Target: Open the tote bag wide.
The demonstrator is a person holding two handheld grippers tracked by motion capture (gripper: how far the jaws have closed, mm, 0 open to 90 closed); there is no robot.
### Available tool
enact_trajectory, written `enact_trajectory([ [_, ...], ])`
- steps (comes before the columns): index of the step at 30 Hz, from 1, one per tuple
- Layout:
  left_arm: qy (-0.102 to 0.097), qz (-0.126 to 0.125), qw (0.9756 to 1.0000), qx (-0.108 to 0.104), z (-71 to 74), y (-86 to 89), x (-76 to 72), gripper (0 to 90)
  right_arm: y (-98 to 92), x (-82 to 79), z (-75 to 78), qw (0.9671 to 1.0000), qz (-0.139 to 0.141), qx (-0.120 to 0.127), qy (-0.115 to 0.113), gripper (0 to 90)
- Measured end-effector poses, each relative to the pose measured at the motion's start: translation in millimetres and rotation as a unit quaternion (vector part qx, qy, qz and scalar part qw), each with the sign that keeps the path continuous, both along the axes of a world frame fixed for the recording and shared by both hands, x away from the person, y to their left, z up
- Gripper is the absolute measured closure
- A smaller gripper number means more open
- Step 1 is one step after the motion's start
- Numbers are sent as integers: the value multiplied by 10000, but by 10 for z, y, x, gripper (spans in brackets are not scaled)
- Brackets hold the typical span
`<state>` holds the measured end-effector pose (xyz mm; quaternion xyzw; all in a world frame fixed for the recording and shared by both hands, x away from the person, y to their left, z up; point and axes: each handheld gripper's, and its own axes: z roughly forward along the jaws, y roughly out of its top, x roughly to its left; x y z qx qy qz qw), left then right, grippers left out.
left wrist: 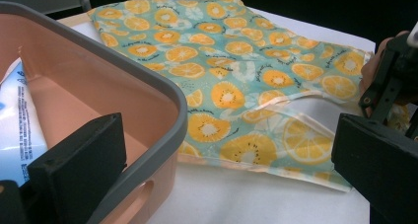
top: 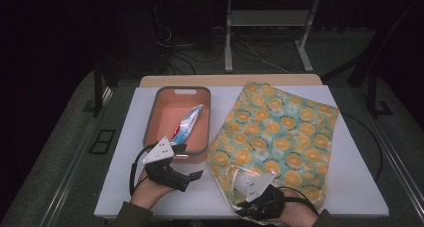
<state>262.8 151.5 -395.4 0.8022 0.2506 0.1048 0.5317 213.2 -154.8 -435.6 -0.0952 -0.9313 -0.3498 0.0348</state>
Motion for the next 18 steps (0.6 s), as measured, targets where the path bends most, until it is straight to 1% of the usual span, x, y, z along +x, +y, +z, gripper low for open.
enact_trajectory([
  [1, 0, 0, 10000, 0, 0, 0, 0, 0, 0, 0, 0, 10000, 0, 0, 0, 795],
  [2, 7, 5, 10000, -14, 3, 4, -1, 0, -23, 6, 62, 9999, -33, 107, -73, 811],
  [3, 7, 5, 10000, -14, 3, 4, -1, 0, -23, 6, 62, 9999, -33, 107, -73, 811],
  [4, 2, 8, 10000, -9, 4, 5, -1, 0, -58, 25, 136, 9996, -97, 257, -76, 817],
  [5, 6, 11, 10000, -10, 4, 4, -1, 0, -75, 34, 168, 9994, -131, 321, -38, 816],
  [7, 0, 8, 10000, 2, 4, 2, -2, 0, -113, 65, 222, 9987, -203, 455, -96, 827],
  [8, -1, 10, 10000, -1, 5, 1, -2, 0, -113, 65, 222, 9987, -203, 455, -96, 827],
  [9, -4, 8, 10000, -3, 6, 1, -2, 0, -163, 109, 275, 9977, -280, 620, -36, 826],
  [11, -5, 9, 10000, -6, 8, 1, -3, 0, -216, 160, 331, 9966, -386, 723, -63, 829],
  [13, 2, 21, 10000, -17, 9, 2, -2, 0, -276, 216, 396, 9949, -519, 860, -112, 831],
  [15, 0, 7, 10000, 1, 6, 0, 0, 0, -347, 293, 461, 9923, -624, 1071, -29, 830],
  [16, 0, 7, 10000, 1, 6, 0, 0, 0, -380, 330, 487, 9908, -672, 1171, -47, 833],
  [17, 5, 10, 10000, -6, 6, 0, 0, 0, -380, 330, 487, 9908, -672, 1171, -47, 833],
  [18, 6, 10, 10000, -3, 6, -1, 2, 0, -440, 403, 533, 9889, -813, 1242, -107, 836],
])
